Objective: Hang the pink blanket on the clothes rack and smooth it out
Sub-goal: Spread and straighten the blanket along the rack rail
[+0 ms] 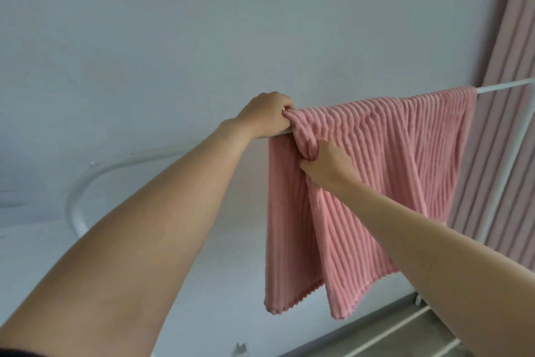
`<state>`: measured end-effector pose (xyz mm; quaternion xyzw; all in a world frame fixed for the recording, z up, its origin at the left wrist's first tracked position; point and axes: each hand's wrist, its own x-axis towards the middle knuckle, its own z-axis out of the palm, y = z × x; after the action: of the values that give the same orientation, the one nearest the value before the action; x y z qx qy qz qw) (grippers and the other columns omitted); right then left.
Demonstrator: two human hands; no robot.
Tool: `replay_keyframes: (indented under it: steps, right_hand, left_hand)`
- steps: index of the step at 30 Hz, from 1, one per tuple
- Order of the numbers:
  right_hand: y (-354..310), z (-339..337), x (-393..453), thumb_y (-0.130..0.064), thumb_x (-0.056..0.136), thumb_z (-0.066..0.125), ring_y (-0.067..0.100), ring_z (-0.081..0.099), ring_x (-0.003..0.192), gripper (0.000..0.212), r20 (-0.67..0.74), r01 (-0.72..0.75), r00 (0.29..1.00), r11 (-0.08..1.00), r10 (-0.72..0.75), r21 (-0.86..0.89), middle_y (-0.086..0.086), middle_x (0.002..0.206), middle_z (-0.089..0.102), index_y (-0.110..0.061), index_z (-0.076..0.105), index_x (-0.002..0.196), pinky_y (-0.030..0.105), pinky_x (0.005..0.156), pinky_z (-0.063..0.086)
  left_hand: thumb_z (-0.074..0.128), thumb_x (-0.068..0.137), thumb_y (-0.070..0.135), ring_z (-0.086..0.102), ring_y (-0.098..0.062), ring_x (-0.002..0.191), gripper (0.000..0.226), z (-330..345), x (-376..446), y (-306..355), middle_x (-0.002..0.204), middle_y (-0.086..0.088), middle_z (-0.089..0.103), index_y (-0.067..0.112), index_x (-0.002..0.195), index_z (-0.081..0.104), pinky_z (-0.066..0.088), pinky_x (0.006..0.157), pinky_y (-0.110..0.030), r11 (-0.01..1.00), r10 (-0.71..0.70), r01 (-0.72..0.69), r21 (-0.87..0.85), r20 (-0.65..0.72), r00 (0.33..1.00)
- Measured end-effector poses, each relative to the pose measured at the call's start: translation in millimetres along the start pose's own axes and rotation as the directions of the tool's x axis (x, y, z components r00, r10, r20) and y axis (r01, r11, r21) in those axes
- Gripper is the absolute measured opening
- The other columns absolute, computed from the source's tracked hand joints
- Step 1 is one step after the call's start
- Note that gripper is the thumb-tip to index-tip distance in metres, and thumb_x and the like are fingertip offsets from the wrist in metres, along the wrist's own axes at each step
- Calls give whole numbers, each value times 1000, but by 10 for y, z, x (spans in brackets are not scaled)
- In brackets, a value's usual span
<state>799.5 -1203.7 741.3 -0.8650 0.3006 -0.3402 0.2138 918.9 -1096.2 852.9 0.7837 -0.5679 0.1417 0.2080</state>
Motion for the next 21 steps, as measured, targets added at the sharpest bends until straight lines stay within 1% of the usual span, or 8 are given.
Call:
replay_keyframes:
  steps: [2,4,7,10,12,15,18,21]
  right_hand:
    - [100,60,-24,-36,79,61,25,63,71,22,56,-48,997,999,49,-27,3,77,65,-15,58,85,34,55,50]
    - [161,121,-54,-39,80,61,26,62,72,21,58,-12,998,1000,12,-7,2,76,64,-18,56,79,35,57,49]
    - [137,183,-157,-36,83,59,23,55,64,20,-67,68,996,996,-63,65,-2,69,58,-21,48,75,33,52,37]
    - [21,210,-239,-30,86,55,25,50,62,16,-156,153,976,988,-150,9,-1,69,59,-18,46,79,34,53,33]
    - [-84,182,-237,-27,90,53,21,45,56,12,-203,175,964,985,-169,10,-4,66,56,-20,45,85,34,52,30]
    - [-286,150,-178,-25,94,46,19,52,53,9,-284,178,948,979,-144,100,-5,65,58,-18,45,100,36,49,39]
    - [-527,139,-100,-23,95,40,26,63,70,17,-291,156,950,980,-116,121,1,80,67,-16,50,107,43,61,52]
    - [-790,134,-58,-18,92,39,14,64,77,24,-307,128,950,971,-61,204,-10,89,67,-23,61,100,38,70,54]
  left_hand:
    - [67,82,21,57,-11,77,24,-33,-61,-19,81,9,60,18,107,68,44,69,-26,997,1,1,-72,25,1000]
    - [70,78,17,55,-11,72,32,-65,-111,-78,80,6,59,21,109,64,45,65,-25,996,12,-7,-94,58,998]
    - [69,76,15,51,-14,66,23,-72,-193,-158,74,5,57,18,94,55,41,61,-29,998,56,-55,-30,13,998]
    - [66,79,16,47,-19,67,18,-113,-281,-221,70,7,52,15,85,49,35,60,-31,989,127,-128,71,13,992]
    - [69,84,25,56,-20,72,24,-190,-337,-279,75,7,57,20,101,53,41,62,-29,996,73,-76,38,73,995]
    - [77,83,35,70,-18,77,74,-301,-417,-383,89,0,66,40,142,33,54,72,-31,997,-32,49,-61,265,964]
    - [79,80,44,75,-17,79,88,-422,-458,-448,101,-5,69,50,148,23,62,80,-39,975,-95,161,-152,370,924]
    - [76,82,44,76,-17,77,89,-467,-508,-494,107,-5,68,51,150,19,63,78,-41,976,-132,186,-113,372,919]
